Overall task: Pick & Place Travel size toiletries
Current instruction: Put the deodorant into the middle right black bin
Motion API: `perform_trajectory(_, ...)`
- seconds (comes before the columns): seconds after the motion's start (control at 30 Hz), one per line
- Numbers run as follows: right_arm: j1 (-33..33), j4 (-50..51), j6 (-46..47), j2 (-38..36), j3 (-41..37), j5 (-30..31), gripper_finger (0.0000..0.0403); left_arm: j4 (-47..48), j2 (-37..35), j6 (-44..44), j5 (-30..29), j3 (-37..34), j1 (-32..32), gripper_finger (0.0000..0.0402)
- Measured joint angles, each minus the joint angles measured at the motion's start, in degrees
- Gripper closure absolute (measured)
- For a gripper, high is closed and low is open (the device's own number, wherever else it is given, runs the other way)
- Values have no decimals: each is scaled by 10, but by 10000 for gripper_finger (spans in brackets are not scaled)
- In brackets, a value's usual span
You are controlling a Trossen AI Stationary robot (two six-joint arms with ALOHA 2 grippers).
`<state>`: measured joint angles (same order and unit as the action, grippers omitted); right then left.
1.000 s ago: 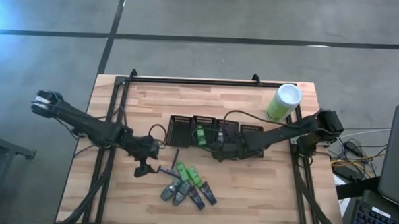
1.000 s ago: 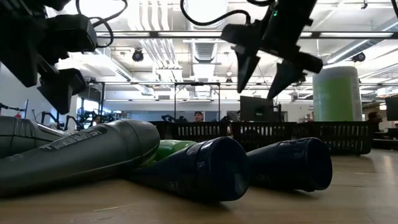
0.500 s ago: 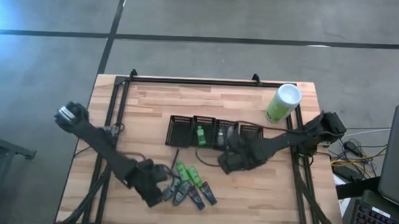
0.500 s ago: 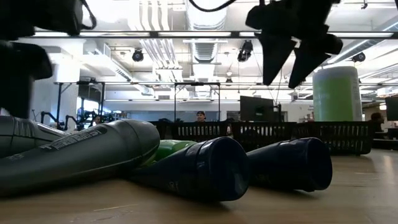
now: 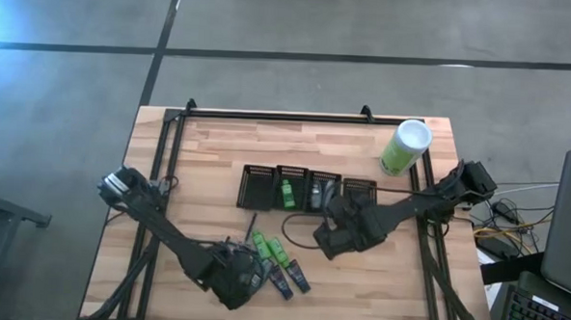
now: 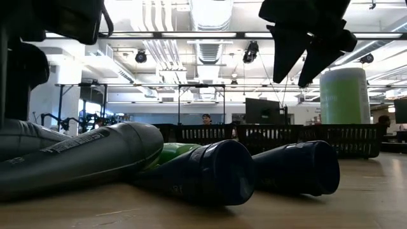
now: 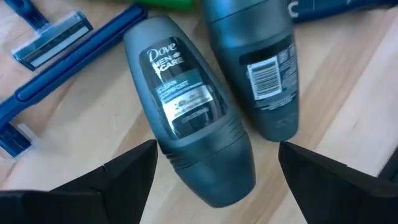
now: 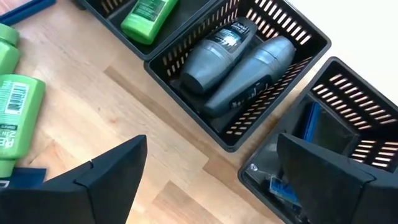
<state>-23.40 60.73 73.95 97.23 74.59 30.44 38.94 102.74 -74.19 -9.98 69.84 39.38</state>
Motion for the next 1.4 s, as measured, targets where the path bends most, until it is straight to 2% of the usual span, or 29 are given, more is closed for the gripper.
perform_trajectory(0.23,0,-4,-7,0,0,0,53,-12,23,-25,-9,-25,-9,65)
perform_trajectory(0.33,0,-37,-30,0,0,-23,62,-29,30,-9,-11,-34,-13,81)
perform_trajectory(0.47,0,-108,-58,0,0,-67,75,-26,33,30,-20,-35,-17,128)
perform_trajectory(0.63,0,-185,-72,0,0,-91,89,-31,23,70,-30,-37,-18,198)
perform_trajectory(0.93,5,-266,-66,0,-3,-166,109,7,-22,82,-42,-37,-6,198)
perform_trajectory(1.07,15,-339,-66,0,-22,-186,110,2,-73,117,-108,-37,11,198)
perform_trajectory(1.27,56,-559,-46,0,-87,-273,99,1,-144,167,-237,-37,34,198)
perform_trajectory(1.4,81,-693,-9,0,-130,-302,91,1,-165,219,-278,-37,33,198)
